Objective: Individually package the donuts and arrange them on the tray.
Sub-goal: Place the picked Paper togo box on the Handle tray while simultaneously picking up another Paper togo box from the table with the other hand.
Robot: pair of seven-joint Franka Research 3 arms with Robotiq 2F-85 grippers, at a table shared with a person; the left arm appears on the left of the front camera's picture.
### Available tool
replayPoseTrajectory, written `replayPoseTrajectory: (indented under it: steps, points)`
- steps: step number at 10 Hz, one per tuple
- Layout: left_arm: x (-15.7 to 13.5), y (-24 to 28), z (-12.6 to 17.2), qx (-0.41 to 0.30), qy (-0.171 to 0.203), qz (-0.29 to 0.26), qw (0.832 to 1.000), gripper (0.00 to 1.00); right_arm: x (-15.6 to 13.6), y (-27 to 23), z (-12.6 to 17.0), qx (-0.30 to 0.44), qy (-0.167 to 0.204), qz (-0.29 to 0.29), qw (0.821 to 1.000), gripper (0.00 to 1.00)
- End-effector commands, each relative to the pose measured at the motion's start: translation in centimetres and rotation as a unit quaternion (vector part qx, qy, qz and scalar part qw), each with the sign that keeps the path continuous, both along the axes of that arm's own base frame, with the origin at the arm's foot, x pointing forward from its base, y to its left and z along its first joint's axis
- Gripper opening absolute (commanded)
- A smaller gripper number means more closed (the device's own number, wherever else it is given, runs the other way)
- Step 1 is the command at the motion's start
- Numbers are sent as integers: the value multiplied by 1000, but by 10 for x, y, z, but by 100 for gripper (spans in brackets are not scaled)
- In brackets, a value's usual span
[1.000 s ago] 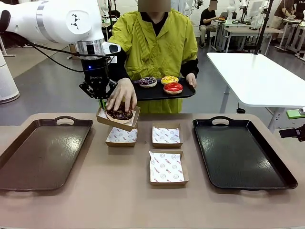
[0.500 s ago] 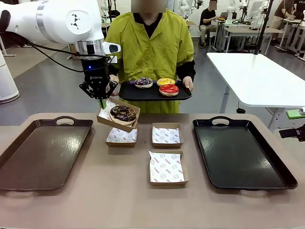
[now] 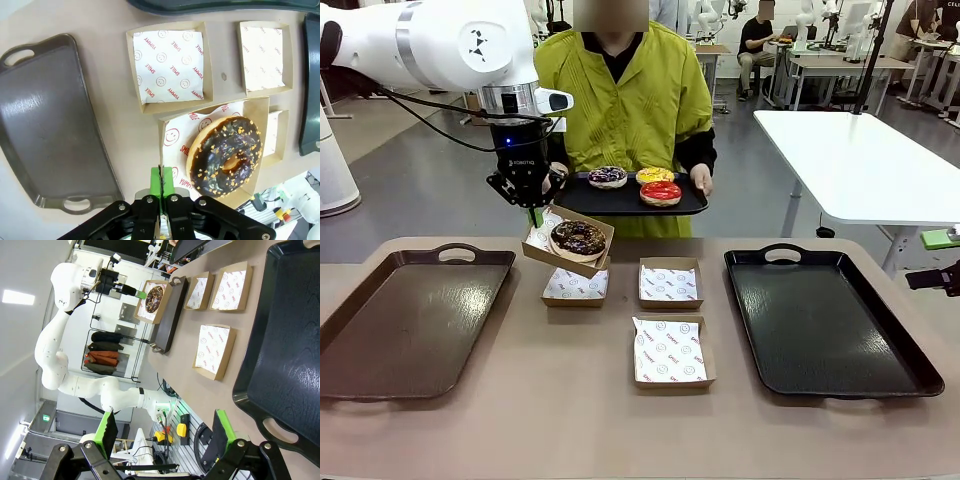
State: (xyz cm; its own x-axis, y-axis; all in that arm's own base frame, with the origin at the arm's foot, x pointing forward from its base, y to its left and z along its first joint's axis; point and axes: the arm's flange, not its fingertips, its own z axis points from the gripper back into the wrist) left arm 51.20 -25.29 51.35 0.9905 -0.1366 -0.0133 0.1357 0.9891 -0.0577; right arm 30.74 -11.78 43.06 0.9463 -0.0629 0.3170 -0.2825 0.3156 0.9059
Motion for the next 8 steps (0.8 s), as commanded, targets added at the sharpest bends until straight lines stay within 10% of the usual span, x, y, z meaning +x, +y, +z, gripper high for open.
replayPoseTrajectory:
  steps: [1,8]
  points:
    - [2,13,13,12,-25,-36,999,1,5,14,10,-26,0,4,1000,100]
    - [-108,139,55,10,-44,12,999,1,71,174,66,-281,91,63,953,100]
